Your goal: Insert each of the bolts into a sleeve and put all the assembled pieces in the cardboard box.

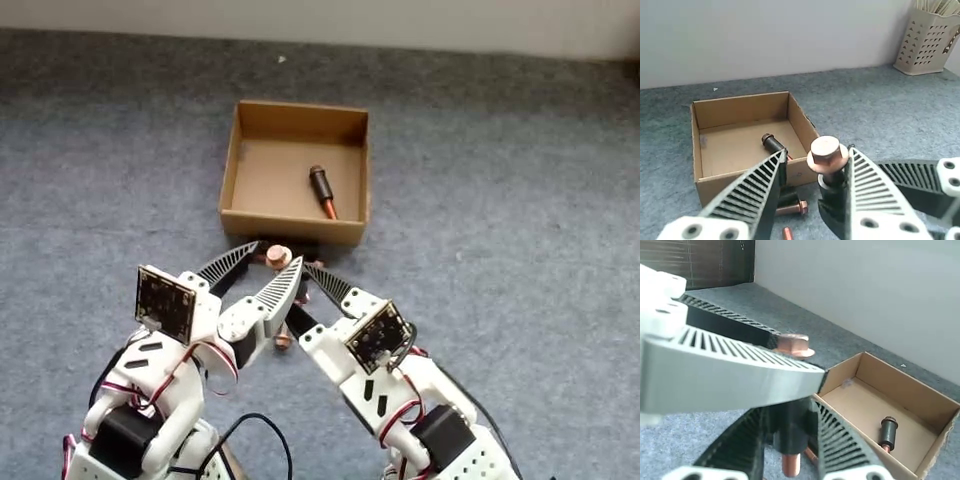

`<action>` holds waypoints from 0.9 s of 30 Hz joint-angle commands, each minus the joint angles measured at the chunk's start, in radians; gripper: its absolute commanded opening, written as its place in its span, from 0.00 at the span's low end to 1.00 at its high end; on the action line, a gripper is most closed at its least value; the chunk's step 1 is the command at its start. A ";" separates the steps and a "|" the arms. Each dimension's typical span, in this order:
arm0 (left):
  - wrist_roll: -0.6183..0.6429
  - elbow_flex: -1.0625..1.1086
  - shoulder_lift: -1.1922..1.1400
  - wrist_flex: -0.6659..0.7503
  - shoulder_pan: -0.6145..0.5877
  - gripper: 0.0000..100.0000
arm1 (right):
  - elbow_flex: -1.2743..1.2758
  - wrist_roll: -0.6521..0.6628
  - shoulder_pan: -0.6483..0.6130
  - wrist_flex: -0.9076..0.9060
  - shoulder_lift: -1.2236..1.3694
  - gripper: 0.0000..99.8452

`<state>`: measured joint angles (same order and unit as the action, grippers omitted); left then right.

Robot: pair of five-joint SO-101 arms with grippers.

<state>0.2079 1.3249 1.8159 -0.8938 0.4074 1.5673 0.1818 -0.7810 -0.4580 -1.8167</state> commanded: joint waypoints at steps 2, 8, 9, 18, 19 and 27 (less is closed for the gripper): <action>-0.015 -0.042 0.002 -0.023 0.004 0.21 | -0.068 0.003 0.008 0.033 -0.021 0.01; -0.015 -0.079 0.004 -0.064 0.004 0.21 | -0.068 0.002 0.081 0.033 -0.021 0.01; -0.015 -0.088 0.004 -0.077 0.004 0.21 | -0.068 0.002 0.088 0.033 -0.021 0.01; -0.044 -0.108 0.004 -0.091 -0.004 0.20 | -0.005 0.002 0.125 0.033 -0.019 0.01; -0.068 -0.107 0.004 -0.086 -0.004 0.20 | 0.004 0.002 0.134 0.033 -0.019 0.01; -0.368 -0.097 0.004 -0.086 -0.004 0.00 | 0.077 0.002 0.174 0.033 -0.019 0.01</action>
<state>-0.0130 1.2589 1.8128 -0.9812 0.4089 1.6487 0.1803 -0.6229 -0.4580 -1.8182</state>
